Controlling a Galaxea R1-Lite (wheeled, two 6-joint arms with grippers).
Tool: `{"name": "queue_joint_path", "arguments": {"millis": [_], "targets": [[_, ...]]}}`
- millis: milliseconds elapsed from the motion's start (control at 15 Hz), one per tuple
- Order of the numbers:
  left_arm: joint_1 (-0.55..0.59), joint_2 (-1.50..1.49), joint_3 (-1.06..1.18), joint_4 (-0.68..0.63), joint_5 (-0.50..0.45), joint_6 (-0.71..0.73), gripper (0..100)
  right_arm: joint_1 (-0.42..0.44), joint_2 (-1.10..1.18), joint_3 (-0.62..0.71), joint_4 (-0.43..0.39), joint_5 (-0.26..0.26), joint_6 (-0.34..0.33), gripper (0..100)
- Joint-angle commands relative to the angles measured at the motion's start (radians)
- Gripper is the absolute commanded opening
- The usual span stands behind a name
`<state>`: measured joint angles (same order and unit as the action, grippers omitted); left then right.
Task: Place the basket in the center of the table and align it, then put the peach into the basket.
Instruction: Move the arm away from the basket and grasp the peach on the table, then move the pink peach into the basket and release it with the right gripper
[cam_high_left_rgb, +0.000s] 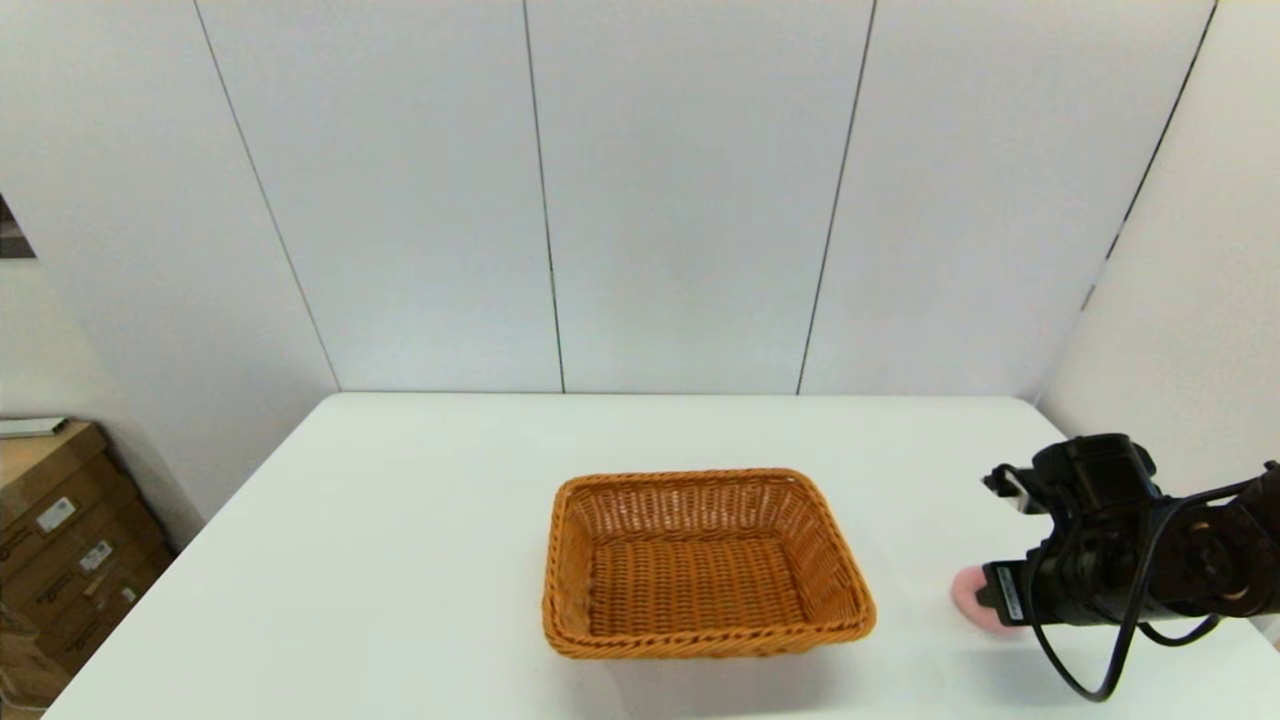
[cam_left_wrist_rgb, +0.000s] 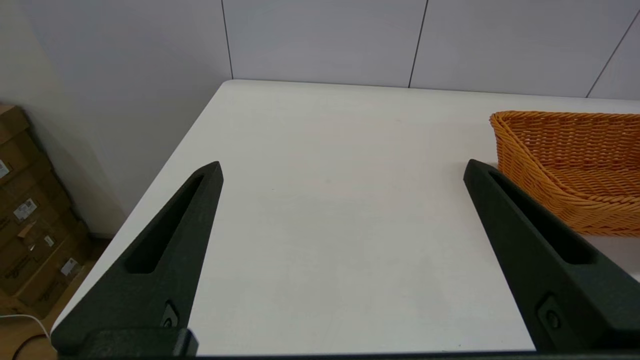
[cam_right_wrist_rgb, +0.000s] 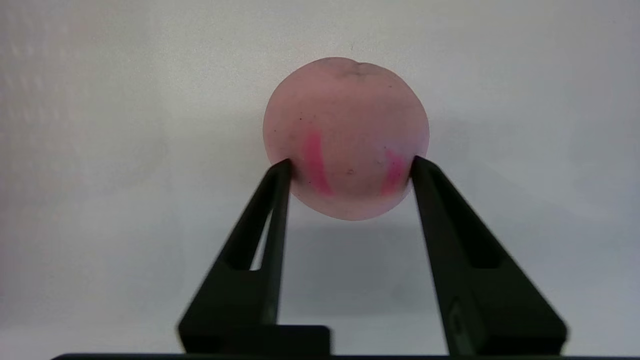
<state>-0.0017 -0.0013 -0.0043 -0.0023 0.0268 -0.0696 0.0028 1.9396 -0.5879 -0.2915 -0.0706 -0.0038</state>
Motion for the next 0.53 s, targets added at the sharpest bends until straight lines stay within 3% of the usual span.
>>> {"name": "queue_joint_path", "arguments": {"millis": [67, 267, 333, 533], "targets": [[0.000, 0.000, 0.003, -0.007, 0.001, -0.003, 100, 0.002, -0.010, 0.008, -0.002, 0.000, -0.001, 0], [0.000, 0.000, 0.003, -0.007, 0.002, -0.003, 100, 0.002, -0.071, 0.025, -0.003, 0.006, 0.002, 0], [0.000, 0.000, 0.001, -0.007, 0.002, -0.006, 100, 0.014, -0.146, 0.030, -0.003, 0.029, 0.004, 0], [0.000, 0.000, 0.001, -0.007, 0.002, -0.007, 100, 0.155, -0.430, -0.024, 0.031, 0.071, 0.050, 0]]}}
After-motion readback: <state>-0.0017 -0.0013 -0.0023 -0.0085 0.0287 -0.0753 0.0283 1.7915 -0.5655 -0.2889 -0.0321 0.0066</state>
